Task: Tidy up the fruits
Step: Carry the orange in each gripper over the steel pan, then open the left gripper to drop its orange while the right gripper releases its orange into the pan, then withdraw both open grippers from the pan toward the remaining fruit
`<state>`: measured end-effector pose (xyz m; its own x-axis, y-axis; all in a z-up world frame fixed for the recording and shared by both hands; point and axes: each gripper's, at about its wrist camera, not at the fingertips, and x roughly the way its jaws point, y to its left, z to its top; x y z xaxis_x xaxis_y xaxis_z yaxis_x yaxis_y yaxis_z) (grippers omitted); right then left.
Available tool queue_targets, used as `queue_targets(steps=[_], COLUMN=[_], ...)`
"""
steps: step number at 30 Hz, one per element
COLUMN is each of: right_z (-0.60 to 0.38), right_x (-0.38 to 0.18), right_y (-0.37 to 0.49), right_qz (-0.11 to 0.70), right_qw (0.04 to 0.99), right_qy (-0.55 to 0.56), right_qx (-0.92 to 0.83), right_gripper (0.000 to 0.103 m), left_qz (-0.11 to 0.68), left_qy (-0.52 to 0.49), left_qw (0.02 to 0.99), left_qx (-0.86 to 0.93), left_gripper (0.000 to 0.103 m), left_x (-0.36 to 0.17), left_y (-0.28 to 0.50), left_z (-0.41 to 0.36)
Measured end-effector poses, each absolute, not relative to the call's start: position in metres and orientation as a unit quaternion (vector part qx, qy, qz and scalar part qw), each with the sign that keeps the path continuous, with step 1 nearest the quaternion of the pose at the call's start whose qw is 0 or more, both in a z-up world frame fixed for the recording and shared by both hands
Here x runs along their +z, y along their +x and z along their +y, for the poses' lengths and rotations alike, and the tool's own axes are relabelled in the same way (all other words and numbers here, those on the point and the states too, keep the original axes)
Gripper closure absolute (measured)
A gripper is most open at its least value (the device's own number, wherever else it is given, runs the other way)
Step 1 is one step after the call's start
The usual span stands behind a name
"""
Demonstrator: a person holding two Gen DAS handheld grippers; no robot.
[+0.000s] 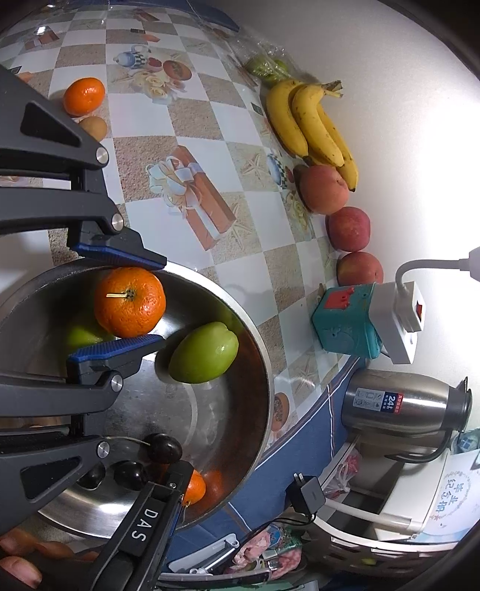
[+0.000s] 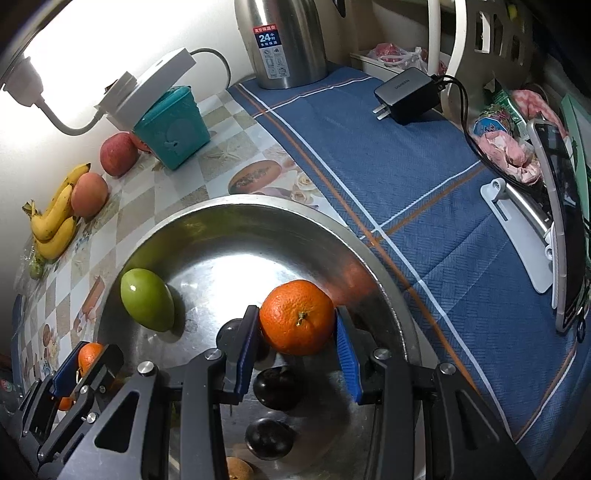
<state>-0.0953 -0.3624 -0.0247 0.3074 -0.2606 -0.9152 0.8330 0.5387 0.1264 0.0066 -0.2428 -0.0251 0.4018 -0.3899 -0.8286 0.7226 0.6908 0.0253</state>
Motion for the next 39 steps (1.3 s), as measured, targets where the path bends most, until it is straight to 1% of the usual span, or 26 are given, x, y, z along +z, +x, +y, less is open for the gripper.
queue_targets(steps=[7, 9, 12, 14, 18, 27, 31, 34, 39], right_z=[-0.366, -0.366, -0.366, -0.365, -0.364, -0.359, -0.354, -0.350, -0.338], right_x=[-0.027, -0.027, -0.026, -0.023, -0.016, 0.012, 0.018, 0.020, 0.019], right_y=[-0.099, -0.099, -0.098, -0.098, -0.097, -0.100, -0.099, -0.098, -0.096], right_qz=[0.460, 0.459, 0.458, 0.457, 0.453, 0.433, 0.438, 0.446, 0.467], right_qw=[0.741, 0.740, 0.741, 0.743, 0.746, 0.763, 0.765, 0.764, 0.762], right_qy=[0.321, 0.323, 0.323, 0.322, 0.320, 0.306, 0.301, 0.297, 0.289], right_qx=[-0.370, -0.370, -0.369, -0.368, -0.368, -0.370, -0.364, -0.359, -0.343], right_gripper=[0.061, 0.061, 0.061, 0.060, 0.054, 0.054, 0.054, 0.054, 0.054], left_qz=[0.428, 0.430, 0.425, 0.422, 0.415, 0.410, 0.431, 0.463, 0.506], left_qy=[0.198, 0.196, 0.200, 0.201, 0.199, 0.192, 0.193, 0.192, 0.159], left_qw=[0.813, 0.811, 0.812, 0.813, 0.816, 0.827, 0.827, 0.820, 0.810], left_qx=[-0.341, -0.345, -0.346, -0.347, -0.349, -0.335, -0.306, -0.276, -0.250], left_gripper=[0.062, 0.060, 0.054, 0.051, 0.049, 0.043, 0.042, 0.042, 0.042], left_x=[-0.025, -0.025, -0.023, -0.021, -0.015, 0.010, 0.015, 0.012, 0.007], left_y=[0.005, 0.005, 0.003, 0.002, 0.002, 0.007, 0.015, 0.024, 0.036], left_z=[-0.244, -0.244, -0.245, -0.245, -0.245, -0.236, -0.226, -0.216, -0.193])
